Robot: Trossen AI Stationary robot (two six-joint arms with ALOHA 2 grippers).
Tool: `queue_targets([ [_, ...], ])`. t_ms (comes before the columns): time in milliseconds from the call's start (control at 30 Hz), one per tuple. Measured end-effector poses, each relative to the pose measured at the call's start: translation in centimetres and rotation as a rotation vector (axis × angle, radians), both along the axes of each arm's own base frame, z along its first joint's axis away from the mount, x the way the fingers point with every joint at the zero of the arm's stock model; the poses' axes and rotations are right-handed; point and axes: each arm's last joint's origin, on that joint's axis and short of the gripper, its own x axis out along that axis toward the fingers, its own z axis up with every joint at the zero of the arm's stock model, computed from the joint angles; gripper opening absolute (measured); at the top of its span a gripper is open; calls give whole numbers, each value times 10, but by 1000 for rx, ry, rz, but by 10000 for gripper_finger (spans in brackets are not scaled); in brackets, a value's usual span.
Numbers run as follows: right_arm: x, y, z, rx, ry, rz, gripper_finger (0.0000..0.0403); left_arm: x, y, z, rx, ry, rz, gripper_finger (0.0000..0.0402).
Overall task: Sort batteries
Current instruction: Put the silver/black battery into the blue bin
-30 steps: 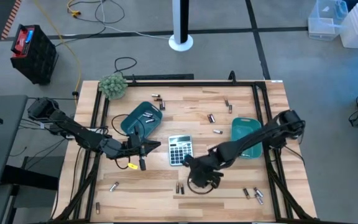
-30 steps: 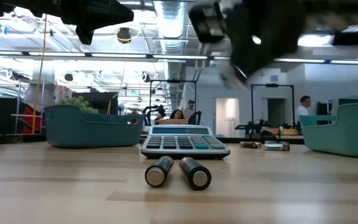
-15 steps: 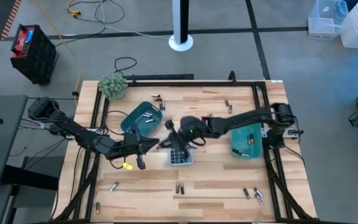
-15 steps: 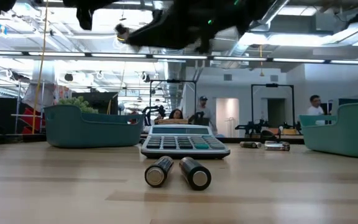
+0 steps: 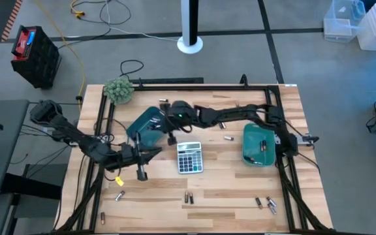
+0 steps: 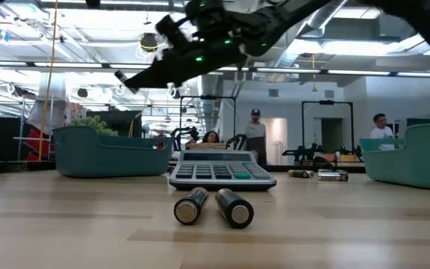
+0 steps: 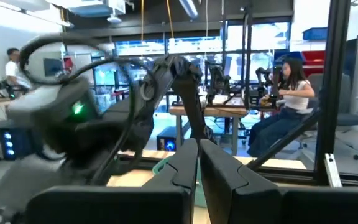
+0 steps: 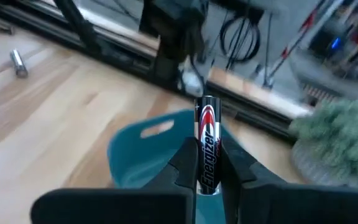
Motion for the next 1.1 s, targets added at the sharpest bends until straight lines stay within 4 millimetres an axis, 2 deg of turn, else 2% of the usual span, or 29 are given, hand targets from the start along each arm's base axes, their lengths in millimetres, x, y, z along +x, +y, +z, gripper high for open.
queue_targets([
  [200, 16, -18, -8, 77, 97, -53, 71, -12, 2, 11, 51, -1, 21, 13],
  [400, 16, -28, -11, 111, 123, -86, 169, -20, 7, 16, 97, 27, 41, 13],
  [533, 14, -34, -5, 108, 105, -96, 228, -25, 13, 19, 112, 45, 50, 13],
  [667, 6, -34, 22, 82, 68, -91, 243, -28, 18, 21, 114, 66, 66, 13],
  [800, -12, -33, 54, 70, 15, -94, 235, -28, 22, 20, 124, 88, 82, 13],
  [900, -34, -32, 65, 59, -48, -101, 217, -26, 25, 19, 133, 99, 101, 13],
  [967, -55, -32, 69, 52, -105, -112, 199, -25, 28, 19, 133, 100, 113, 13],
  [1100, -113, -29, 69, 65, -192, -147, 162, -21, 36, 18, 117, 101, 151, 13],
])
